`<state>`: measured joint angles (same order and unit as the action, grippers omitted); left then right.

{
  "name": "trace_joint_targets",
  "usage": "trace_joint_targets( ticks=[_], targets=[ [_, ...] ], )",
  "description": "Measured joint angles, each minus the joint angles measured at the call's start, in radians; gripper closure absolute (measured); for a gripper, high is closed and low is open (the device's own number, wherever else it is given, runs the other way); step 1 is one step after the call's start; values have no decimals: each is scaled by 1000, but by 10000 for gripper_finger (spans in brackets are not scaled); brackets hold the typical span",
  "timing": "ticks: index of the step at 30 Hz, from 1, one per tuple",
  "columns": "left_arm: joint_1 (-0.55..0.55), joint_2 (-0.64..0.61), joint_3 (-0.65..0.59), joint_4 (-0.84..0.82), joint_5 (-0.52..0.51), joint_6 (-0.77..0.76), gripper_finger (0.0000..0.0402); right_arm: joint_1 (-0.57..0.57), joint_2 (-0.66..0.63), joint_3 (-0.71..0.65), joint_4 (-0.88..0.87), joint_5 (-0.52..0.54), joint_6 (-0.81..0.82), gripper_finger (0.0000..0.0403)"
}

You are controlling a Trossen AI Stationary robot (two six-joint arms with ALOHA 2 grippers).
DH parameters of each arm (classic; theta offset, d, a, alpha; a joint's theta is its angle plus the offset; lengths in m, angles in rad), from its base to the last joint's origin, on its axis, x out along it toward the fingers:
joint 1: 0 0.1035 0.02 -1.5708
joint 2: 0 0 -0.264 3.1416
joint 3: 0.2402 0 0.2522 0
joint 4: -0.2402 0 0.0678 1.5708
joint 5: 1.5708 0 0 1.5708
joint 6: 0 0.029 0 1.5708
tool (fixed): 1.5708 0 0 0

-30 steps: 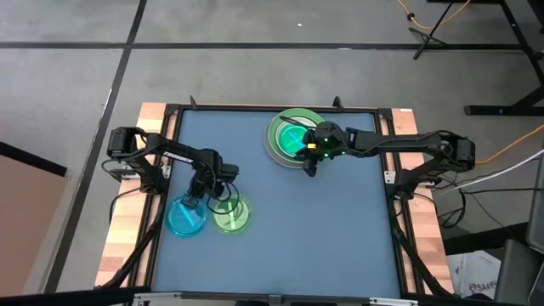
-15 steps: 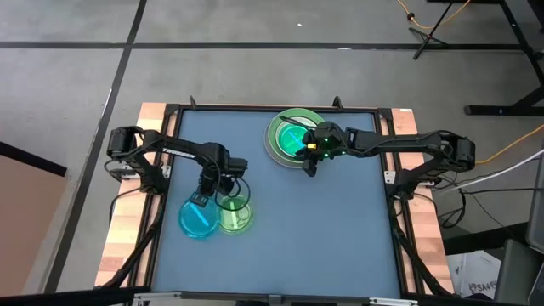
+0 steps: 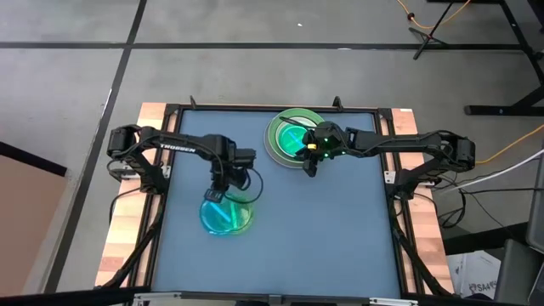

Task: Stack plastic plates
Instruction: Stack the small blue plate on the small blue plate

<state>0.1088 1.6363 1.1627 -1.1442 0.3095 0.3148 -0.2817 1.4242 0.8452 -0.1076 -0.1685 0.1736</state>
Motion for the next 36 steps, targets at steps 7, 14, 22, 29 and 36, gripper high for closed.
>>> trace_joint_targets(
  ticks=[7, 14, 22, 29, 36],
  targets=[
    [32, 0, 2, 147, 0, -136, 401, 0, -9, 0, -37, 0, -43, 324],
    [67, 0, 2, 315, 0, -260, 401, 0, -76, 0, -113, 47, -73, 324],
    [105, 0, 2, 500, -1, -387, 401, 0, -170, 0, -168, 116, -91, 324],
    [139, 0, 2, 674, -24, -490, 401, 0, -222, 0, -190, 135, -104, 324],
    [172, 0, 2, 808, -139, -567, 401, 0, -251, 0, -190, 136, -121, 324]
  ],
)
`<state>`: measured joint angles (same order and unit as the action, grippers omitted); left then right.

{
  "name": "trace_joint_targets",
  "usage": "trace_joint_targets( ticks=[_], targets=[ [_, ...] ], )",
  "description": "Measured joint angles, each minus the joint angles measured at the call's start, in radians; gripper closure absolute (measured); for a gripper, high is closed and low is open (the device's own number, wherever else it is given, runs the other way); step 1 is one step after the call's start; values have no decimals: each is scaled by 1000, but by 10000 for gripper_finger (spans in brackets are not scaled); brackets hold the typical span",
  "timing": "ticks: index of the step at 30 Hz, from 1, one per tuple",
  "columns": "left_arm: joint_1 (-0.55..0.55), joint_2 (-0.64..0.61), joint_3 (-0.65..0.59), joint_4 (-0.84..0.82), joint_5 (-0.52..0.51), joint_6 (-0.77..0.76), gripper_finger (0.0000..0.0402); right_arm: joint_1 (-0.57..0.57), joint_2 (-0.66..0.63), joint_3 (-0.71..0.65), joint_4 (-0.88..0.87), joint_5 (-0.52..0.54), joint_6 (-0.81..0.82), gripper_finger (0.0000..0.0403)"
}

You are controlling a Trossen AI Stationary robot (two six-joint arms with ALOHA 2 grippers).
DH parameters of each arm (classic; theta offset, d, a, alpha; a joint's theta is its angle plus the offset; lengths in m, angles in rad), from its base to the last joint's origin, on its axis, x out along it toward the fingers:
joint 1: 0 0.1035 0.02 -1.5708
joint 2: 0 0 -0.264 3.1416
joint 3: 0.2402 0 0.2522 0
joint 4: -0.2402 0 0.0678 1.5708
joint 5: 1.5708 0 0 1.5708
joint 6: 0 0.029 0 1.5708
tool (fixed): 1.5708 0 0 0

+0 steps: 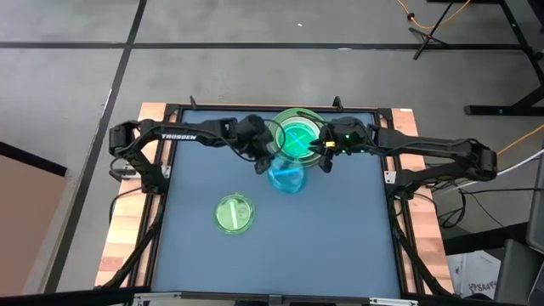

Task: Stack plastic plates
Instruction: Stack the small blue plate on the small blue plate

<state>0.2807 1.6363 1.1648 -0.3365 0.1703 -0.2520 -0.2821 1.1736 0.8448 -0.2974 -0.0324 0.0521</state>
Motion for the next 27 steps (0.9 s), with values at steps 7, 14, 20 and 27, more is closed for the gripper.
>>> trace_joint_targets(
  ticks=[7, 14, 20, 27],
  targets=[
    [31, 0, 0, 101, -113, -61, 401, 0, -27, 0, 2, 3, -9, 324],
    [57, 14, 0, 172, -185, -85, 401, 0, -27, 0, 5, 3, -10, 324],
    [73, 90, 1, 284, -198, -106, 401, 0, -27, 0, 8, 1, -10, 324],
    [108, 173, 0, 366, -202, -139, 401, 0, -27, 0, 8, -3, -8, 324]
  ],
)
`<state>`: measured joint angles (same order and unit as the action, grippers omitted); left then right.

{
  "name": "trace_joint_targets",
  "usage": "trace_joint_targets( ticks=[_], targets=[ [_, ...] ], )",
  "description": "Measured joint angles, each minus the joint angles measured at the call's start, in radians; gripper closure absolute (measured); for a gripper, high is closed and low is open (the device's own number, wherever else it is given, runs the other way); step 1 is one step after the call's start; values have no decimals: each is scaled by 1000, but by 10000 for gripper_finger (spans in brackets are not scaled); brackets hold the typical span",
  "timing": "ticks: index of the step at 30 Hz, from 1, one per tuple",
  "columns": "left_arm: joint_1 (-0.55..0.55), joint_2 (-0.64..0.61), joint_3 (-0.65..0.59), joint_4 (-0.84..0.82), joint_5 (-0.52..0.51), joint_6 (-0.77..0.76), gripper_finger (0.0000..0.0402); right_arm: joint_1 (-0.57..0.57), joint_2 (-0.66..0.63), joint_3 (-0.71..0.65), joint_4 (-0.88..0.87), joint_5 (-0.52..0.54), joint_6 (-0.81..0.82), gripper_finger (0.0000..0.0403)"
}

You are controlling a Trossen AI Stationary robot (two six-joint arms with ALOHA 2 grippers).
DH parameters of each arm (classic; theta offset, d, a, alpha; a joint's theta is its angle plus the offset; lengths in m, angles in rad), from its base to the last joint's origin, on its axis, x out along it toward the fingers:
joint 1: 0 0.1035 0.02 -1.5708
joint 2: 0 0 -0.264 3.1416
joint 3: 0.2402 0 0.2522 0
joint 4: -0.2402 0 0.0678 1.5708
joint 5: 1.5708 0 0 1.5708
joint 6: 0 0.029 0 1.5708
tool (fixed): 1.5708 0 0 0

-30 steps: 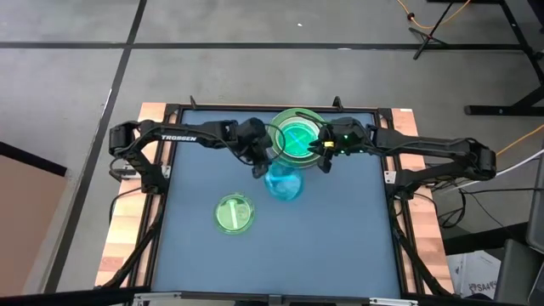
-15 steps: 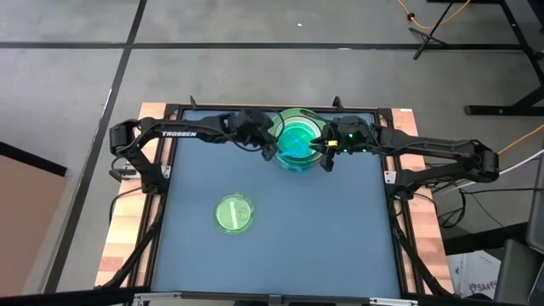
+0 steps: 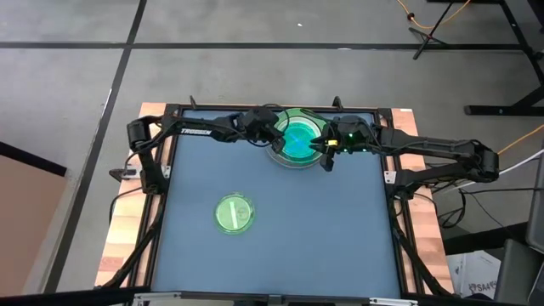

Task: Stack plastic plates
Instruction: Stack the small blue plate on the small blue plate

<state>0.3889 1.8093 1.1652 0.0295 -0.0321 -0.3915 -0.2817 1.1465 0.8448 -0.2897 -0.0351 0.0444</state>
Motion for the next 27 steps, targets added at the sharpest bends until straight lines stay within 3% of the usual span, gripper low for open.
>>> trace_joint_targets(
  ticks=[15, 27],
  targets=[
    [63, 33, 0, 11, 0, -31, 401, 0, 0, 0, 0, 0, 1, 324],
    [63, 66, 0, 18, 8, -237, 401, 0, 1, 0, 0, 1, 1, 324]
  ],
)
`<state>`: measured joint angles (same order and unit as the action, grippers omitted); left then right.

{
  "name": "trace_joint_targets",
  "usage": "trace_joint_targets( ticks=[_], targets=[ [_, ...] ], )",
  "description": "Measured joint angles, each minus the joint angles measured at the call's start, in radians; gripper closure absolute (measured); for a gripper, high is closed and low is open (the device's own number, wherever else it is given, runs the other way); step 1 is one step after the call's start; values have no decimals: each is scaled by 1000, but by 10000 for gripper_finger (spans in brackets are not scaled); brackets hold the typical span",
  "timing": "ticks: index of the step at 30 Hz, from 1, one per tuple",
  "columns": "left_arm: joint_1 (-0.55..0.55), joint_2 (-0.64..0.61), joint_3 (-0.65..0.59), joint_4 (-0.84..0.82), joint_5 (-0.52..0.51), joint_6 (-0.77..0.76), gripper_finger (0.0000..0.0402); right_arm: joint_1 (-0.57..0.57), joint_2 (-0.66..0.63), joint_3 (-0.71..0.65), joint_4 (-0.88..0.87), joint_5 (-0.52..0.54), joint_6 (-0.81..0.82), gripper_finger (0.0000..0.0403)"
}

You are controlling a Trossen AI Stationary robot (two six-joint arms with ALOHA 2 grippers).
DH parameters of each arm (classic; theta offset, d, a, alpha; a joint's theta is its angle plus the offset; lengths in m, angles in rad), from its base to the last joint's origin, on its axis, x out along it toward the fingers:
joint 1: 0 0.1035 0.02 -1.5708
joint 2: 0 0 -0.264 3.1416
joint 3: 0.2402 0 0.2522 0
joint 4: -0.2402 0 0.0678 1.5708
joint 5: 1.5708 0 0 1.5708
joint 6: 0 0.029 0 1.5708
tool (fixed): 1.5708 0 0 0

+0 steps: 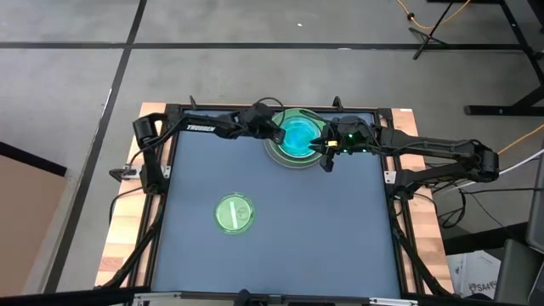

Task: Stack plastic plates
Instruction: Stack the small blue plate on the small blue plate

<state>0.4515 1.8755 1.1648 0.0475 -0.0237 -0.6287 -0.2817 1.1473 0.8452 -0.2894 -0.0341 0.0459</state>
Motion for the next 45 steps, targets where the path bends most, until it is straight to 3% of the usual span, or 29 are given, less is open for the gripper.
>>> trace_joint_targets(
  ticks=[10, 26, 37, 45],
  targets=[
    [8, 86, 0, 20, 49, -79, 401, 0, 0, 0, 0, 0, 0, 324],
    [8, 89, 0, 18, 38, -77, 399, 0, 0, 0, 0, 0, 0, 324],
    [4, 89, 0, 15, 6, -76, 337, 0, 0, 0, -1, 0, 0, 324],
    [-9, 89, 0, 16, 6, -69, 316, 0, 0, 0, -1, 0, 0, 324]
  ],
)
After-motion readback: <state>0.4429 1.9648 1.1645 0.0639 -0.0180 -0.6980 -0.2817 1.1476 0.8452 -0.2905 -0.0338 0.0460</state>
